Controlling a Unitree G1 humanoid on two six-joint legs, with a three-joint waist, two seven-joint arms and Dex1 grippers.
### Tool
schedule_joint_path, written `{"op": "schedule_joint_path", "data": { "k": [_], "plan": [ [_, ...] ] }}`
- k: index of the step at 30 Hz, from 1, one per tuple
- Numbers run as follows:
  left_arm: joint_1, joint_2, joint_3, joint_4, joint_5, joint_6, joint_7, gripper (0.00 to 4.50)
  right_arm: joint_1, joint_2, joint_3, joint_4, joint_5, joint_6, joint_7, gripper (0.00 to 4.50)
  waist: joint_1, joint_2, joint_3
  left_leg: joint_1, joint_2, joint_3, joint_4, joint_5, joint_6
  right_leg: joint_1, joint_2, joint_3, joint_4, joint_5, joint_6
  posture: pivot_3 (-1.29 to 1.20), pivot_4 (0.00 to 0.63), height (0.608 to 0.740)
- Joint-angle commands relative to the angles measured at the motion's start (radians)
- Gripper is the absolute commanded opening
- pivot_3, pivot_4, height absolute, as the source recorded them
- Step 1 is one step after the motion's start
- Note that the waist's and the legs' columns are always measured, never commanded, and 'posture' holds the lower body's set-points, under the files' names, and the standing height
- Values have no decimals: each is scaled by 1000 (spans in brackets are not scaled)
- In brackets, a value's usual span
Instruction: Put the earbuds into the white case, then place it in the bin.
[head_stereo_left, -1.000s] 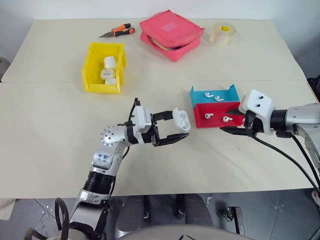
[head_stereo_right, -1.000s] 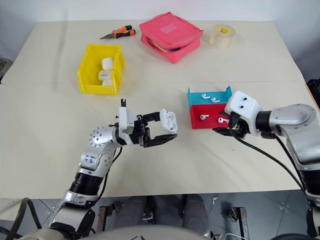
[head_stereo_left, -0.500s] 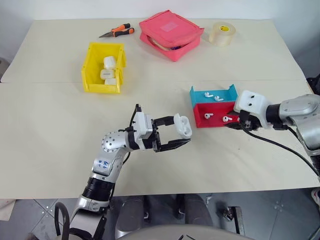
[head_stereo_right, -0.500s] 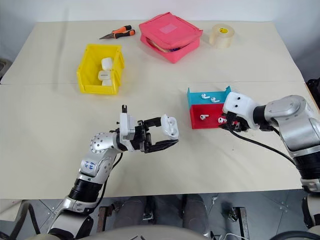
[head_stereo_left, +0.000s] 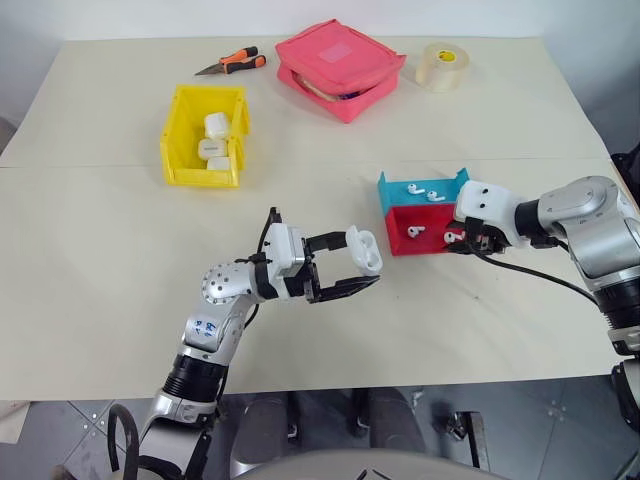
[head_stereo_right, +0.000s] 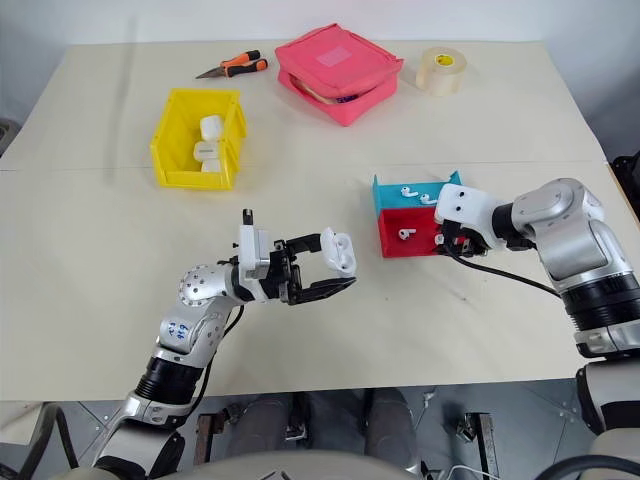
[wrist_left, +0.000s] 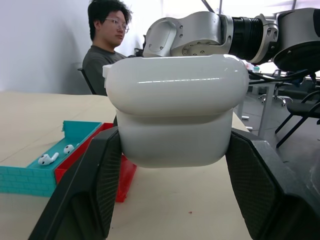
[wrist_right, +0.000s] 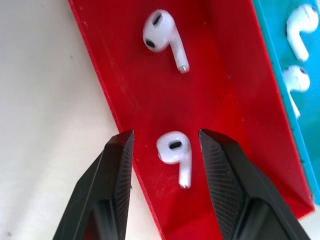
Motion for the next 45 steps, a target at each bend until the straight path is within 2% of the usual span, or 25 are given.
{"op": "schedule_joint_path", "data": {
  "k": [1,22,25,28,29,37,42,45],
  "plan": [
    [2,-3,-5,-59,-8,-7,10,2756,-33,6,1,20,-24,-21,20,2120,-3,0,0,0,0,0,0,0,0,0,0,0,0,0,0,0,150,740],
    [9,3,-4,-72,-7,0,32,2756,-75,55,1,100,-87,-59,66,2120,-11,0,0,0,0,0,-1,0,0,0,0,0,0,0,0,0,150,740],
    [8,4,-2,-72,-7,0,34,2756,-75,58,-1,99,-90,-58,69,1558,-11,0,0,0,0,0,-1,0,0,0,0,0,0,0,0,0,150,740],
    [8,6,-1,-71,-7,0,35,2756,-73,62,-7,90,-88,-52,68,547,-11,0,0,0,0,0,-1,0,0,0,0,0,0,0,0,0,150,740],
    [9,7,0,-69,-6,0,35,2756,-72,63,-11,86,-87,-50,64,406,-11,0,0,0,0,0,-1,0,0,1,0,0,0,0,0,0,150,740],
    [13,9,1,-60,-4,-7,41,2756,-32,74,-92,2,-19,15,14,404,-11,0,0,0,0,-1,-1,0,0,1,0,-1,0,0,0,0,150,740],
    [13,7,3,-38,-1,-20,37,2756,49,102,-239,-145,141,161,-17,404,-9,1,0,0,0,-2,-1,0,0,1,0,-1,0,0,0,0,150,740],
    [6,8,5,-29,-3,-19,32,2756,114,102,-278,-204,168,171,-54,404,-8,1,0,-1,0,-3,-1,0,0,1,0,-2,0,0,0,0,150,740]
  ]
}}
